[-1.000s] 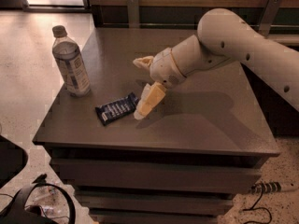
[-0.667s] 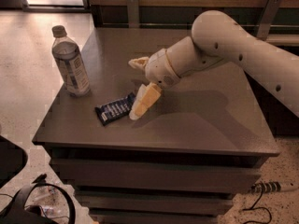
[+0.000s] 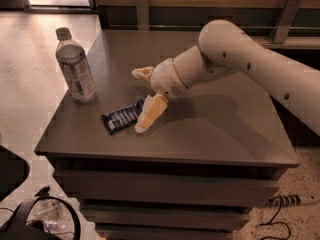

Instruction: Pick rxbar blueberry

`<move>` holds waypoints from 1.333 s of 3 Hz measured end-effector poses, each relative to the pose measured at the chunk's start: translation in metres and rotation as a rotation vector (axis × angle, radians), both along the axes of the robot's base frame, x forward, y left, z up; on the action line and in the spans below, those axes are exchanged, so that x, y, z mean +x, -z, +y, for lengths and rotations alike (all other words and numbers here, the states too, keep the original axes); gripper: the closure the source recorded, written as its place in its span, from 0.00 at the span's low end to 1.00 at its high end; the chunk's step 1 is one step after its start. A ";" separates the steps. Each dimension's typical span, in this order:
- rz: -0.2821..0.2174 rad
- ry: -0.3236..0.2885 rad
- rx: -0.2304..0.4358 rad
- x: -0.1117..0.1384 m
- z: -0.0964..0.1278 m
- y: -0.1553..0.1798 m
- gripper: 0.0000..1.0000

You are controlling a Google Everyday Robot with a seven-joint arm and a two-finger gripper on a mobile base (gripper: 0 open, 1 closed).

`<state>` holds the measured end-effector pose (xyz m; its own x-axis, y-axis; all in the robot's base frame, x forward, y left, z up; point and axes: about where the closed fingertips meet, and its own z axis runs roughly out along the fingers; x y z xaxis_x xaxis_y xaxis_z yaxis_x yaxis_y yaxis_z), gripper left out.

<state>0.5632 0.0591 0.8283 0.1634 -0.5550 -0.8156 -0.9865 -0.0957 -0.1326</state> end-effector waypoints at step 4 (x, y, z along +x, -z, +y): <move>-0.016 -0.092 -0.072 -0.007 0.005 0.006 0.00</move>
Offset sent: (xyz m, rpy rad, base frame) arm -0.0042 -0.0146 -0.0010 -0.0281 -0.0254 0.0481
